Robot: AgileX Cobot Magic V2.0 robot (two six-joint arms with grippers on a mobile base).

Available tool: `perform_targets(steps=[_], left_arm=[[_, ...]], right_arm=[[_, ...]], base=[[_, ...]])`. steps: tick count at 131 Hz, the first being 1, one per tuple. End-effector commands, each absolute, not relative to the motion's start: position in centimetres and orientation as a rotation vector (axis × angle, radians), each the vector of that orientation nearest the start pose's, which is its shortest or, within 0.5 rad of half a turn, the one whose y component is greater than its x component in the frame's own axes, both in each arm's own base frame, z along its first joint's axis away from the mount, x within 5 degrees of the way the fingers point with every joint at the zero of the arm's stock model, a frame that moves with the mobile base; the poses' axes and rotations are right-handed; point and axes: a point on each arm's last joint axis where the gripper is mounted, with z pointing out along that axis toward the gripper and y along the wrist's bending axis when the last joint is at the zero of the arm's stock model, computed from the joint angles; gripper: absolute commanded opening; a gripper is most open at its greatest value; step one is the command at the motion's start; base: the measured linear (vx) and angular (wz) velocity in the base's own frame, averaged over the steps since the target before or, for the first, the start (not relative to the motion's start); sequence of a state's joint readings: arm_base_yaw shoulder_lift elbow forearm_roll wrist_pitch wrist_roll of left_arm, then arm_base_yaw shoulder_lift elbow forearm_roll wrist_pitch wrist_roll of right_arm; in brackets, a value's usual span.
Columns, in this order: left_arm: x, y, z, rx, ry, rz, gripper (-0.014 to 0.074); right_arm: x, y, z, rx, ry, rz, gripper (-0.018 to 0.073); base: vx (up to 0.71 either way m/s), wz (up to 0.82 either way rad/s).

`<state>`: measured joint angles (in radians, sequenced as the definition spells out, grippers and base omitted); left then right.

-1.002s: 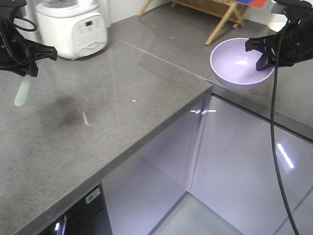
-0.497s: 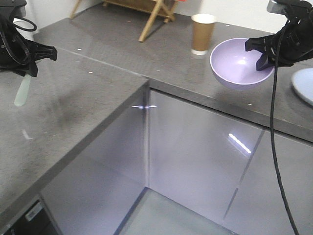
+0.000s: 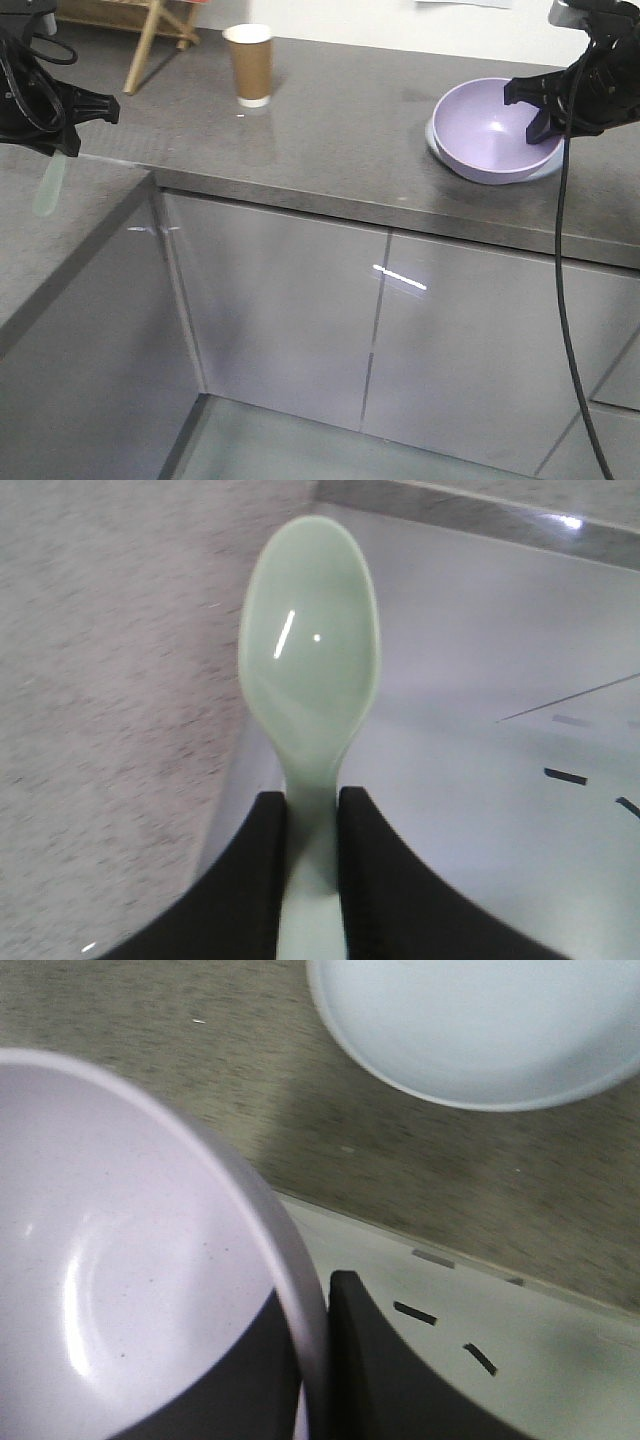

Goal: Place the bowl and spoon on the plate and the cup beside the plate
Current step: 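Drive the base holding spoon and bowl to the counter with the plate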

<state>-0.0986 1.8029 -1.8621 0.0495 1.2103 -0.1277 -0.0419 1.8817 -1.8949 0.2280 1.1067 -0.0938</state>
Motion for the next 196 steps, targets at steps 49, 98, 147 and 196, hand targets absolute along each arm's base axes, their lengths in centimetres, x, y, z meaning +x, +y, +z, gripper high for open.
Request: perform_targets(steps=[49, 98, 147, 196], left_arm=[[37.88, -3.59, 39.95, -0.025, 2.513, -0.032, -0.0007], [37.88, -3.59, 39.95, -0.025, 2.513, -0.032, -0.0007], [37.88, -3.59, 39.95, -0.025, 2.513, -0.032, -0.0007], [37.88, -3.59, 39.95, -0.025, 2.513, -0.032, -0.0007]], right_arm=[[40.87, -0.03, 38.71, -0.016, 2.426, 0.245, -0.0004], [40.84, -0.03, 38.69, -0.017, 2.431, 0.246, -0.0004], [40.84, -0.03, 38.69, -0.017, 2.431, 0.246, -0.0004], [40.84, -0.03, 38.69, -0.017, 2.431, 0.246, -0.0004]], base=[[-0.01, -0.36], [-0.01, -0.2], [0.04, -0.05], [0.11, -0.04]])
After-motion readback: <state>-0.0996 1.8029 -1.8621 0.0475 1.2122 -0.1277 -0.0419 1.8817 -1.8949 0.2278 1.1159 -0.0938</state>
